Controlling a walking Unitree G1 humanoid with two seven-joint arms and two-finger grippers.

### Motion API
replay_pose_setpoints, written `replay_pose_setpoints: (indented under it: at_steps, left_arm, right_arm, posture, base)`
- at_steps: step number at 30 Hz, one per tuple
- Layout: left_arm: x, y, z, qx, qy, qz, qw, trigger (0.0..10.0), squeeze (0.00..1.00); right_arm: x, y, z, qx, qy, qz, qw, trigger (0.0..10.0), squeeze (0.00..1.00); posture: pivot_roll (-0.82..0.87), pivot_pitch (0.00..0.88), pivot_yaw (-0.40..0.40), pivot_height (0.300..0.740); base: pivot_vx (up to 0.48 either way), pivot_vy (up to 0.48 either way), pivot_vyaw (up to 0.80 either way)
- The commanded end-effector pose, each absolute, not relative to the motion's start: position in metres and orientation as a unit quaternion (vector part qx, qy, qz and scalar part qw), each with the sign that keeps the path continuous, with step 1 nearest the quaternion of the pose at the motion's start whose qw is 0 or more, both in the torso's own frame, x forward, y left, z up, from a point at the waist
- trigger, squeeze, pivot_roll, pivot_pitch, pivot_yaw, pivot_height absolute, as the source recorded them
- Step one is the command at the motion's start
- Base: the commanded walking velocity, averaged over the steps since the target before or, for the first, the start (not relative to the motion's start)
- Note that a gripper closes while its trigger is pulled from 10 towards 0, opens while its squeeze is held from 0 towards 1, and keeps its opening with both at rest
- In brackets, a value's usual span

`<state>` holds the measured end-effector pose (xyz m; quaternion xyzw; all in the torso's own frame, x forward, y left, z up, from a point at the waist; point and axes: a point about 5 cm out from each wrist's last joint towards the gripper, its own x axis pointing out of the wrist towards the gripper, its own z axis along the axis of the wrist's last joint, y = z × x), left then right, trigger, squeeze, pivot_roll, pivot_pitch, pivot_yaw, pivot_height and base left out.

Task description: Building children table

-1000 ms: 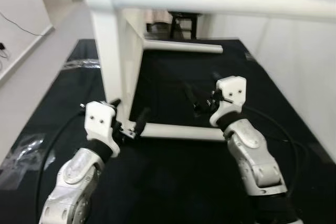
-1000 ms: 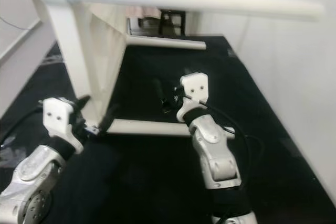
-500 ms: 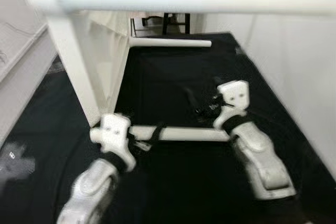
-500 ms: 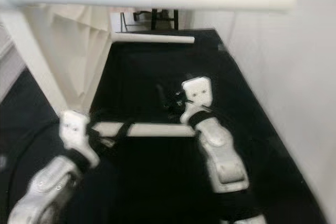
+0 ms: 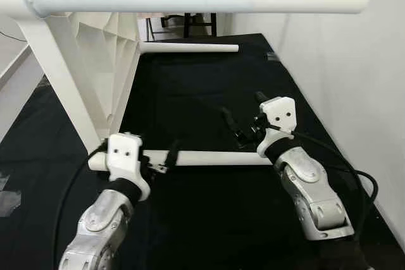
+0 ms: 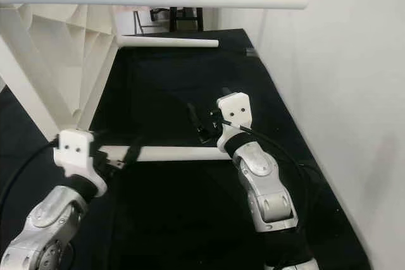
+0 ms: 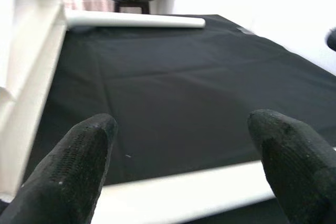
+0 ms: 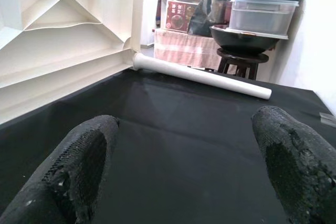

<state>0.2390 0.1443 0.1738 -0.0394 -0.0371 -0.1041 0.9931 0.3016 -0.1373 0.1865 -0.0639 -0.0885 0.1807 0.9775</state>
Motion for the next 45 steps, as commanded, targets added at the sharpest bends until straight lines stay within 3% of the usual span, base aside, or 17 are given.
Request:
replay_pose_setpoints:
  at_steps: [1, 3, 4, 21, 33, 34, 35, 36, 45]
  left_arm:
    - [0.240, 0.143, 0.169, -0.045, -0.022, -0.102, 0.994, 2.3, 0.00]
    - [0.240, 0.143, 0.169, -0.048, -0.024, -0.101, 0.993, 2.3, 0.00]
    - [0.240, 0.143, 0.169, -0.050, -0.024, -0.101, 0.993, 0.0, 0.00]
    - [0.244, 0.155, 0.166, -0.055, -0.019, -0.056, 0.997, 0.0, 0.00]
    - [0.243, 0.157, 0.160, -0.057, -0.028, -0.048, 0.997, 0.0, 0.00]
    - [0.243, 0.157, 0.158, -0.058, -0.024, -0.050, 0.997, 3.6, 0.00]
    - [0.243, 0.158, 0.157, -0.061, -0.022, -0.049, 0.997, 6.1, 0.00]
    - [0.243, 0.160, 0.156, -0.067, -0.020, -0.042, 0.997, 10.0, 0.00]
    - [0.244, 0.163, 0.154, -0.090, -0.007, -0.038, 0.995, 10.0, 0.00]
  right_arm:
    - [0.301, -0.138, 0.189, -0.070, -0.090, 0.182, 0.977, 10.0, 0.00]
    - [0.301, -0.138, 0.189, -0.070, -0.090, 0.182, 0.977, 10.0, 0.00]
    - [0.301, -0.138, 0.189, -0.071, -0.090, 0.182, 0.977, 10.0, 0.00]
    - [0.301, -0.144, 0.197, -0.089, -0.100, 0.180, 0.975, 10.0, 0.00]
    - [0.292, -0.153, 0.211, -0.160, -0.124, 0.198, 0.959, 10.0, 0.00]
    - [0.292, -0.156, 0.215, -0.164, -0.127, 0.195, 0.959, 10.0, 0.00]
    - [0.291, -0.161, 0.218, -0.167, -0.130, 0.191, 0.959, 10.0, 0.00]
    - [0.291, -0.165, 0.221, -0.171, -0.134, 0.186, 0.958, 10.0, 0.00]
    - [0.289, -0.172, 0.247, -0.185, -0.161, 0.193, 0.950, 10.0, 0.00]
  posture:
    - [0.01, 0.089, -0.037, 0.740]
    - [0.01, 0.090, -0.037, 0.740]
    - [0.01, 0.090, -0.037, 0.740]
    - [0.01, 0.093, -0.033, 0.740]
    - [-0.01, 0.099, -0.005, 0.740]
    - [0.00, 0.097, 0.006, 0.740]
    - [-0.01, 0.097, 0.008, 0.740]
    - [-0.01, 0.095, 0.012, 0.740]
    - [-0.01, 0.087, 0.011, 0.740]
  base:
    - [0.000, 0.000, 0.00]
    - [0.000, 0.000, 0.00]
    - [0.000, 0.000, 0.00]
    - [0.000, 0.000, 0.00]
    - [0.000, 0.000, 0.00]
    - [0.000, 0.000, 0.00]
    - [0.000, 0.000, 0.00]
    - [0.000, 0.000, 0.00]
    - [0.000, 0.000, 0.00]
